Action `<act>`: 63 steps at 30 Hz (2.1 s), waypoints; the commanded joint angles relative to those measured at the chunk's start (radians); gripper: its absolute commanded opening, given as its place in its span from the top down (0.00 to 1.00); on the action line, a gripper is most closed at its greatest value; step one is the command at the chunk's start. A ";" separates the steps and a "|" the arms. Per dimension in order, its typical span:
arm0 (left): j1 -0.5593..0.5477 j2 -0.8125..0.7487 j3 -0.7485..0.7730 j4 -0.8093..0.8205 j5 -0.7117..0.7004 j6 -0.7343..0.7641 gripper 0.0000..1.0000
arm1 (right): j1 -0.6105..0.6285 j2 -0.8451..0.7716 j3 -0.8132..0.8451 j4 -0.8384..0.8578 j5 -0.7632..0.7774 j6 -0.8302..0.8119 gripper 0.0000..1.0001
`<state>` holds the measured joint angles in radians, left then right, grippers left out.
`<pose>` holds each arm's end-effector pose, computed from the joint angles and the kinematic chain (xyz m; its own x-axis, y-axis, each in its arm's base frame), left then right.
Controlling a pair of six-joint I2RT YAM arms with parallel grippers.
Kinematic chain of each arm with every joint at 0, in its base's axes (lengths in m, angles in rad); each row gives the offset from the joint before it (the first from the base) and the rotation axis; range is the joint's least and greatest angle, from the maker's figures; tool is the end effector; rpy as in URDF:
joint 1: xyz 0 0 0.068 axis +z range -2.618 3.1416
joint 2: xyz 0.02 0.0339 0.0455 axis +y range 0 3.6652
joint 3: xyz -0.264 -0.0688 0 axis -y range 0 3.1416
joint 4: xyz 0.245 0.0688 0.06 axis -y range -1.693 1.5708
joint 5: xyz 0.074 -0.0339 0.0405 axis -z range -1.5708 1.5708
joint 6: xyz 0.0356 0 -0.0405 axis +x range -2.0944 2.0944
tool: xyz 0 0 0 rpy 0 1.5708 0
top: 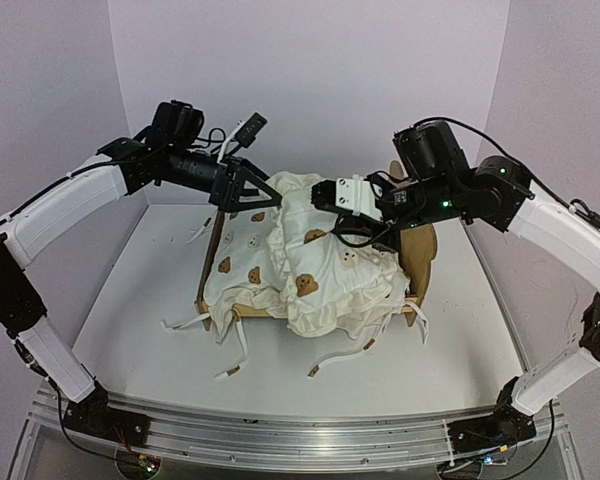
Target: Set up the pet bed
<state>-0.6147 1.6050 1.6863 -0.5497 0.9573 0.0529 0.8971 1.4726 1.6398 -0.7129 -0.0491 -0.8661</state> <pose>0.2713 -0.2272 0.4144 -0.3192 0.2626 -0.9106 0.9463 0.0357 -0.3214 0.1979 0.2507 0.4193 0.4048 -0.7125 -0.5731 -0.7693 0.0734 -0.6347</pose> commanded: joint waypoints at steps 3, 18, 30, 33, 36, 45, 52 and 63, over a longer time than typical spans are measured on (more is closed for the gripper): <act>-0.047 0.050 -0.025 -0.018 -0.028 -0.098 0.00 | 0.067 -0.012 0.010 0.073 0.090 -0.074 1.00; -0.016 0.028 -0.090 0.131 0.003 -0.247 1.00 | 0.072 -0.025 -0.006 0.116 0.440 0.501 0.19; -0.001 0.054 -0.094 0.149 -0.033 -0.246 1.00 | 0.241 -0.011 -0.257 0.426 0.565 0.797 0.09; -0.001 0.056 -0.086 0.150 -0.031 -0.247 1.00 | 0.240 0.049 -0.222 0.458 0.615 0.808 0.12; -0.002 0.055 -0.083 0.148 -0.030 -0.244 1.00 | 0.234 0.084 -0.206 0.476 0.671 0.828 0.23; 0.000 0.053 -0.053 0.112 -0.049 -0.197 0.93 | 0.193 0.086 -0.209 0.489 0.746 0.934 1.00; 0.072 0.066 0.112 0.005 -0.248 0.003 0.17 | 0.135 0.055 -0.081 0.222 0.827 0.979 1.00; 0.132 0.033 0.067 -0.019 -0.360 0.105 0.08 | -0.151 0.116 -0.005 0.031 0.590 1.165 1.00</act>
<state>-0.4695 1.6804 1.7973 -0.5443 0.6200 0.1100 0.8095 1.5582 1.5776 -0.6156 0.6336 0.2260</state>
